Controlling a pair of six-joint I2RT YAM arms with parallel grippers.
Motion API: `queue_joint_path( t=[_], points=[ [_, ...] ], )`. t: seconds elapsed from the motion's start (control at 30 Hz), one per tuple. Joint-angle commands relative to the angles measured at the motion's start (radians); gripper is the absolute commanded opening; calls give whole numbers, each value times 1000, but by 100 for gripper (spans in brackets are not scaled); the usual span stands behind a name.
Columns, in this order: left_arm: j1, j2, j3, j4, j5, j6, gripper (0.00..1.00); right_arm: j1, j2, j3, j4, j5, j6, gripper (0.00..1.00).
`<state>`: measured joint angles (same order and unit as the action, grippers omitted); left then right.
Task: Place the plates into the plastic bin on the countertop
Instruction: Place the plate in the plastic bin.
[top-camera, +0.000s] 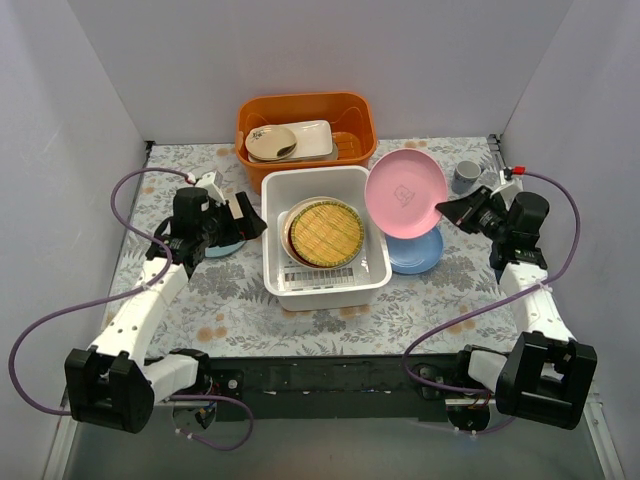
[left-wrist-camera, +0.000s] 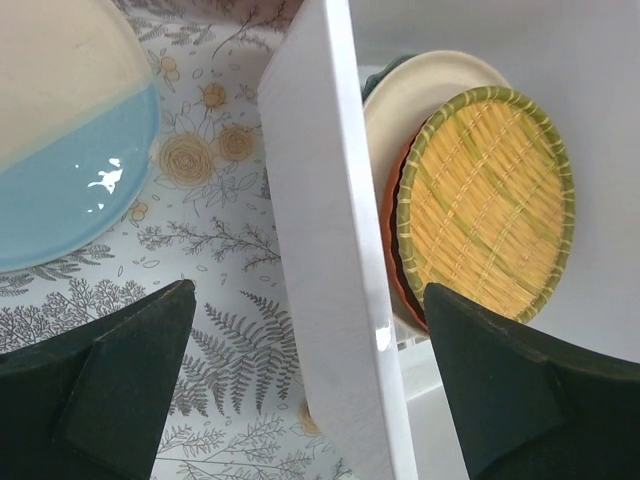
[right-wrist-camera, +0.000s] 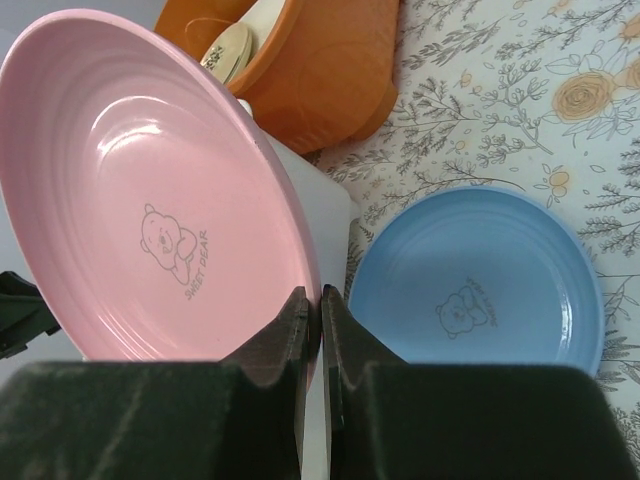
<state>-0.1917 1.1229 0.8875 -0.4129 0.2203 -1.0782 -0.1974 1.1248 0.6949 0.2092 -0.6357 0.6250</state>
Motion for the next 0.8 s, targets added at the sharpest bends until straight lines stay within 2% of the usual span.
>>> queue_joint_path(
  t=[0.0,0.17,0.43,0.77],
  points=[
    [6,-95,-18,48,-50,-3,98,35,-3,67,19,13,5,1],
    [12,-135,-27,54,-101,-12,98,67,3,87,10,21,1,1],
    [15,-121,-24,48,-98,-17,98,141,20,117,7,56,-1,1],
    [17,-97,-19,43,-82,-12,98,346,139,209,-25,122,-36,1]
  ],
)
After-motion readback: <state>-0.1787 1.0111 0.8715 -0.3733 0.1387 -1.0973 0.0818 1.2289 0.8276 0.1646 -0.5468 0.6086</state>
